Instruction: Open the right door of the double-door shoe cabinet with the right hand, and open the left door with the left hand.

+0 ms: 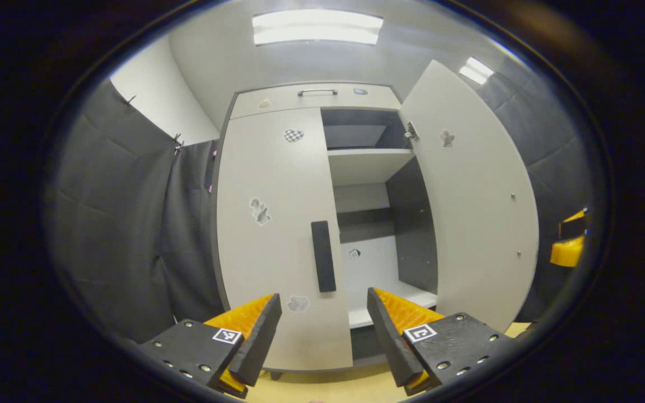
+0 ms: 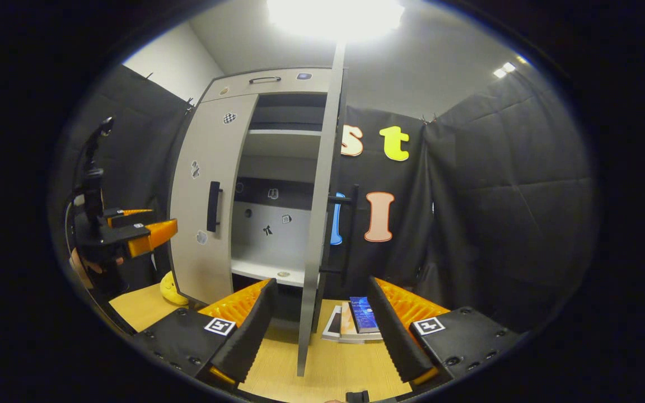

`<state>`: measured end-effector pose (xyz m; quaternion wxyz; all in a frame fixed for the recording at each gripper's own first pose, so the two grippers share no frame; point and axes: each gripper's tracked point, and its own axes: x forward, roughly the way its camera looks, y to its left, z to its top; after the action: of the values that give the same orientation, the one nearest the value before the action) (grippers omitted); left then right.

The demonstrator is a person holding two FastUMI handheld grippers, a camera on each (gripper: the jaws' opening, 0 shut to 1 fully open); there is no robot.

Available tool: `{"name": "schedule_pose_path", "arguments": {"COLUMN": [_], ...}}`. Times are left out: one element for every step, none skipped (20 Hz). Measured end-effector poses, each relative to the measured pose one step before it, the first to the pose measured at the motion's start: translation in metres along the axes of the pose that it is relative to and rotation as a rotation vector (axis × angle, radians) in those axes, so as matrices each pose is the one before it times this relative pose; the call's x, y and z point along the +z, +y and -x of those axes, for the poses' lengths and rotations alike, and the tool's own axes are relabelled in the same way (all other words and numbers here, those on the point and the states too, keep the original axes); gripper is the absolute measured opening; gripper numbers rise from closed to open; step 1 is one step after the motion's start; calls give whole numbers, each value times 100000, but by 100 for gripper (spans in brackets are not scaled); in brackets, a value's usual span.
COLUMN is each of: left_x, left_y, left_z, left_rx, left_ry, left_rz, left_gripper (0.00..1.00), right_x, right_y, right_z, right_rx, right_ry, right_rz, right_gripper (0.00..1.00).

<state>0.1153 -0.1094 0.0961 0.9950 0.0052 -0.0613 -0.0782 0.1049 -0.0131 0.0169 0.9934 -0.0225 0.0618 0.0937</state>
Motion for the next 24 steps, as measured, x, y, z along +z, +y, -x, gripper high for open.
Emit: {"name": "schedule_pose_path", "arguments": {"left_x": [625, 527, 348, 139, -54, -356, -312, -173, -276, -430, -309, -331, -254, -316, -255, -273, -174, -194, -256, -384, -517, -597, -466, -244], "left_y": [77, 91, 73, 134, 128, 101, 191, 262, 129, 126, 105, 95, -88, -149, -154, -89, -1, 71, 99, 39, -37, -43, 92, 174], "left_z": [-815, -941, -836, -1113, -981, -986, -991, -1025, -861, -1024, -983, -1042, -946, -811, -747, -575, -435, -752, -495, -380, -300, -399, -322, -300], "left_rx": [-315, 77, -205, -198, -110, -235, 206, 419, 654, 570, 536, 384, 66, -282, -282, 98, 165, 431, 335, 47, -236, -273, 57, 462], "left_ry": [-1360, -1096, -767, -467, 529, 1276, 1248, 1023, 759, 968, 1077, 1089, 1209, 1089, 1139, 889, 696, 594, 1022, 1337, 1859, 1736, 1630, 505], "left_rz": [1535, 1727, 1480, 892, 515, 263, 137, -48, -419, -637, -844, -527, 74, 462, 393, 118, -86, 48, 380, 1062, 1541, 1338, 763, 657], "left_gripper": [89, 89, 90, 90, 90, 89, 90, 90, 90, 89, 89, 89, 89, 88, 88, 89, 89, 90, 90, 90, 90, 90, 89, 89], "right_x": [-255, -376, -245, -270, -130, -226, -181, -133, -201, -223, -148, -186, -105, -225, -130, -192, -153, -247, -158, -288, -179, -87, -8, -83], "right_y": [183, 43, -212, -275, -209, -40, -106, -54, -194, -339, -263, -117, -85, -21, -127, -179, -154, -166, -170, -211, -177, -45, -59, -112], "right_z": [330, 213, 210, 209, 166, 228, 216, 103, 168, 152, 139, 59, 102, 56, 118, -19, 84, 161, 101, -77, -9, -121, -58, -77], "right_rx": [144, -29, -621, -754, -662, -742, -281, -324, -608, -984, -738, -594, -357, -352, -433, -600, -511, -648, -628, -883, -597, -545, -422, -328], "right_ry": [691, 796, 1039, 634, 856, 1109, 638, 759, 765, 645, 541, 647, 476, 646, 410, 467, 521, 545, 628, 956, 655, 534, 215, 133], "right_rz": [-563, -18, 437, 611, 447, -56, -299, -89, 230, 285, 156, -205, -494, -434, -328, -119, 12, -26, -138, -345, -500, -478, -510, -443], "right_gripper": [97, 97, 98, 97, 96, 97, 97, 98, 97, 97, 96, 96, 97, 96, 96, 97, 97, 96, 97, 97, 98, 96, 97, 97]}}
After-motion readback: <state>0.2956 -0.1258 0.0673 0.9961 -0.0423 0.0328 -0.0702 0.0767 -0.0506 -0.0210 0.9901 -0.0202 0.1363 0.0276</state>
